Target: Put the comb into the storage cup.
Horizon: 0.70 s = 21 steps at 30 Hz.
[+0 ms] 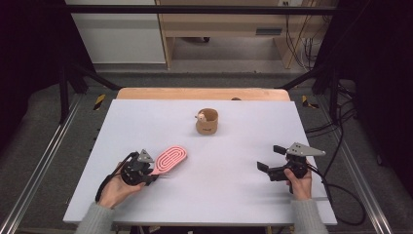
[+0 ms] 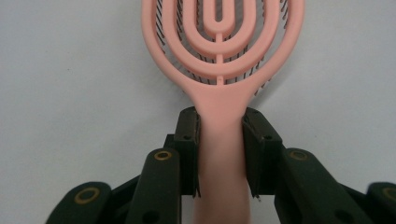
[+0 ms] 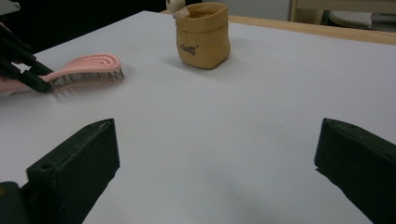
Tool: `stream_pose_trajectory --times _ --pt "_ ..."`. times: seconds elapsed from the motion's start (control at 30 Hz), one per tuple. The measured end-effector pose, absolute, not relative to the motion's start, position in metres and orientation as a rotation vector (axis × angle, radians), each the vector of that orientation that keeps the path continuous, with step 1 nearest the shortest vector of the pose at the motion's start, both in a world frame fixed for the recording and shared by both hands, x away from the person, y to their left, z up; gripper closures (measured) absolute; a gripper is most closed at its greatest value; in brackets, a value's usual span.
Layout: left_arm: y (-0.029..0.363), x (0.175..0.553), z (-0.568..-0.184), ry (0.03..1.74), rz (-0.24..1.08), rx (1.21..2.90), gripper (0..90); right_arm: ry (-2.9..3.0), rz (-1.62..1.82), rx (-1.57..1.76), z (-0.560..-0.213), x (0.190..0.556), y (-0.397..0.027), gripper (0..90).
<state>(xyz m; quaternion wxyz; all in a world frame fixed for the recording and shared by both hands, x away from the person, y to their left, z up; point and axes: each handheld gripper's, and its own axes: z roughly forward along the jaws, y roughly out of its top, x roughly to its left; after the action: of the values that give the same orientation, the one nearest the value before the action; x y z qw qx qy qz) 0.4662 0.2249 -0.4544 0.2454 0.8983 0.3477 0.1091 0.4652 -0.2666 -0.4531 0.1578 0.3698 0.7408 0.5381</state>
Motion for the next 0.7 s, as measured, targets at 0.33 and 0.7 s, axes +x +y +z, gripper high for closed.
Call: stream_pose_trajectory --times 0.33,0.7 --pt "0.228 0.465 -0.449 0.968 0.313 2.401 69.7 2.118 1.538 1.054 -0.453 0.465 -0.267 0.4" --pt "0.229 0.46 -0.438 0.976 0.402 2.304 69.7 2.119 1.54 1.057 -0.453 0.465 -0.266 0.4"
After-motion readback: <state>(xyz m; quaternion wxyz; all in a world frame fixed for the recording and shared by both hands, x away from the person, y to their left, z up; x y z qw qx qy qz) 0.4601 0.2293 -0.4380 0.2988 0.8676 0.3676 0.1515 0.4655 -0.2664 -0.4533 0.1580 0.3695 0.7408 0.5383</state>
